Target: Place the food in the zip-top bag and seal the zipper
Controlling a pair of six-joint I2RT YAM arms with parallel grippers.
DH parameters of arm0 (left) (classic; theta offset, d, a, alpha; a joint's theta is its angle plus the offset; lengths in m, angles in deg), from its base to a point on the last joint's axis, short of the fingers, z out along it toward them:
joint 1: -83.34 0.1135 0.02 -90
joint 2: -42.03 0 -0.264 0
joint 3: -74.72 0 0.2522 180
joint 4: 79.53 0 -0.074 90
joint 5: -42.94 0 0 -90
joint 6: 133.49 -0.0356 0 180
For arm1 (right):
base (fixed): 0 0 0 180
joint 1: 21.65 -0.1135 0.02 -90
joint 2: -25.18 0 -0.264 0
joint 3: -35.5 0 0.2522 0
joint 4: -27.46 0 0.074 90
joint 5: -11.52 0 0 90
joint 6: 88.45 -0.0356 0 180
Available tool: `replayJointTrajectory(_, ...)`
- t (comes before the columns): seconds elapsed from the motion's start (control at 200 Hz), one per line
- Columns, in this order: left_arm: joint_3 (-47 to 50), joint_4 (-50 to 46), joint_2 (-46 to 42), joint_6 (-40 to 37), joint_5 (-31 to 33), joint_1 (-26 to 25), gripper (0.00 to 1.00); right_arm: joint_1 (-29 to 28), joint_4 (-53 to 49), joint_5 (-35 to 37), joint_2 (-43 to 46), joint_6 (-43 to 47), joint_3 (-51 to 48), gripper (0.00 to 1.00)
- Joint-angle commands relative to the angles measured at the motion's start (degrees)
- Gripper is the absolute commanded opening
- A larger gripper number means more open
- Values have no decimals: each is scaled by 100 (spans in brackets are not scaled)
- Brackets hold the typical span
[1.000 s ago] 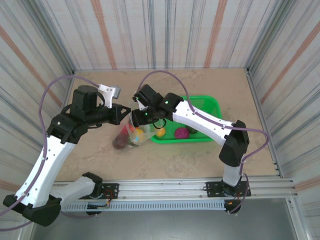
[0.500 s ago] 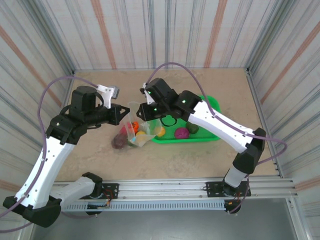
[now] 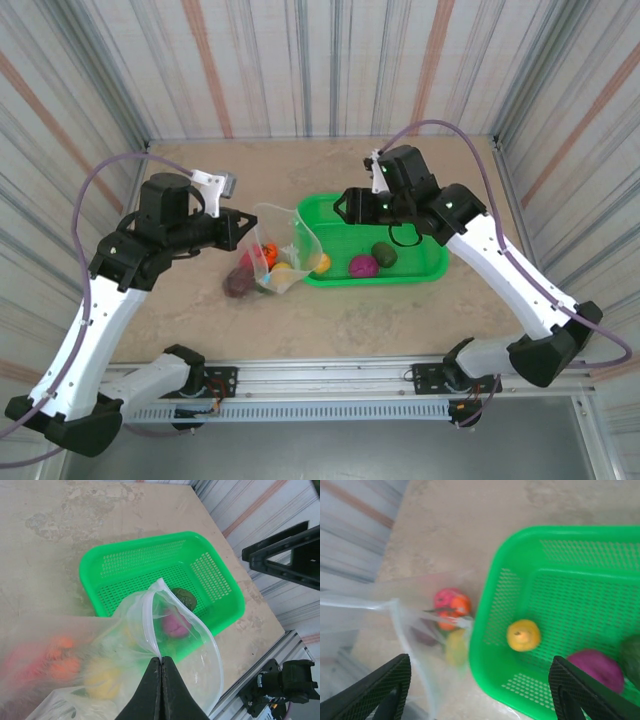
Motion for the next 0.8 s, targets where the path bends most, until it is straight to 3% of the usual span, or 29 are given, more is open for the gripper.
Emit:
replayJointTrajectory(0.0,-217,-17,-128,-115,48,50,0,173,-12,-252,82,-2,-481,83)
replayJointTrajectory(0.22,-253,-51,-171,-133,22,58,0,232,342,-686,-643,67,-1104,95)
replayJointTrajectory(0.796,-136,-83,-223,-155,47,85,0,-192,1223,-1605,-2732,260,-793,87)
